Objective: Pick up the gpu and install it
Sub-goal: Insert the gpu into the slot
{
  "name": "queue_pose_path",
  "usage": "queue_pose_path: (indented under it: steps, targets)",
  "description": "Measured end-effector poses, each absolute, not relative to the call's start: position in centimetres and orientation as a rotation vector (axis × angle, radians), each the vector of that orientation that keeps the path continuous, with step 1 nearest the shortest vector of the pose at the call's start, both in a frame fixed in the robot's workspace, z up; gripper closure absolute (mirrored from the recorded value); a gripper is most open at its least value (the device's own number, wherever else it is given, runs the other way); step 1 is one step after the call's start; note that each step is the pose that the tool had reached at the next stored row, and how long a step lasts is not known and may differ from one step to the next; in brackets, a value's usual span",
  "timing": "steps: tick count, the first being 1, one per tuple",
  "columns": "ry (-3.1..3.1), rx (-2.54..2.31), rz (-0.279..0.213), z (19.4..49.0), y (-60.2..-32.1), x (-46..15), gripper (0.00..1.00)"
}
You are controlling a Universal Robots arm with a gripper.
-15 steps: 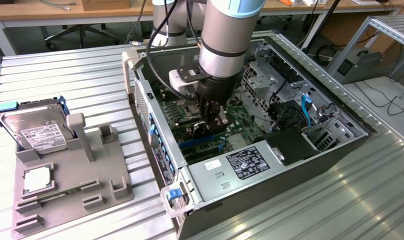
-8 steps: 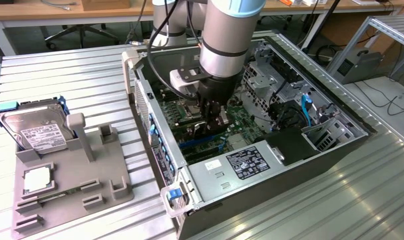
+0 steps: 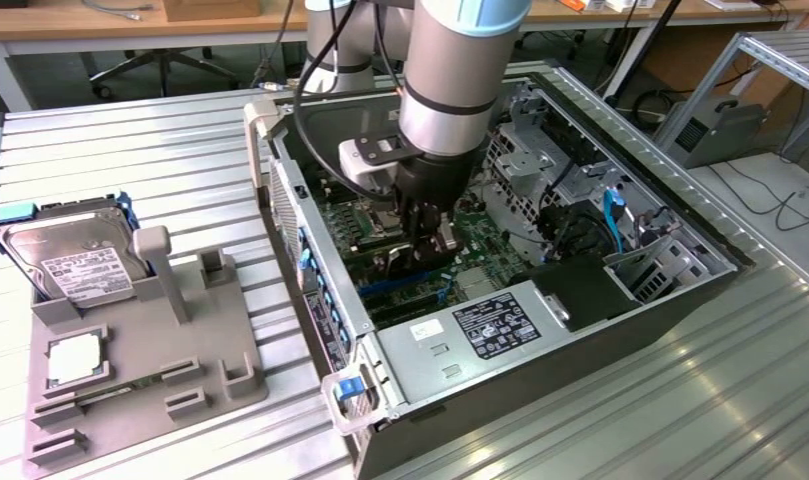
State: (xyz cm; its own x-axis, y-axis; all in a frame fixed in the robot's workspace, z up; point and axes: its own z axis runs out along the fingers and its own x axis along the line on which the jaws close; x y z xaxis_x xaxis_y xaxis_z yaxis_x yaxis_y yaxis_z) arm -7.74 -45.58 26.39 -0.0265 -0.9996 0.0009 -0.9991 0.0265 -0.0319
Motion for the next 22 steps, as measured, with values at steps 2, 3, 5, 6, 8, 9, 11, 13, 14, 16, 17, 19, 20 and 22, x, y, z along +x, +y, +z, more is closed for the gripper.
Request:
queue_pose_path:
  steps: [2,3,5,6,8,9,11,13,14,16,17,19,20,22]
  targets:
    - [2.236,-2.176,-0.037,26.37,-45.58,-7.75,0.73]
    - [2.236,-2.175,-0.037,26.34,-45.58,-7.76,0.73]
    - [2.238,-2.173,-0.037,26.24,-45.58,-7.78,0.73]
    - [2.239,-2.173,-0.037,26.21,-45.58,-7.79,0.73]
    - [2.239,-2.173,-0.037,26.21,-45.58,-7.79,0.73]
    - [2.239,-2.173,-0.037,26.2,-45.58,-7.79,0.73]
    - [2.239,-2.173,-0.037,26.2,-45.58,-7.79,0.73]
    - [2.239,-2.173,-0.037,26.2,-45.58,-7.79,0.73]
    - [2.238,-2.172,-0.036,26.2,-45.58,-7.79,0.73]
    - [2.238,-2.172,-0.035,26.2,-45.58,-7.79,0.73]
    - [2.238,-2.172,-0.035,26.2,-45.58,-7.79,0.73]
    - [2.238,-2.172,-0.035,26.2,-45.58,-7.79,0.73]
    - [2.238,-2.172,-0.035,26.2,-45.58,-7.78,0.73]
    - [2.238,-2.172,-0.035,26.18,-45.58,-7.79,0.73]
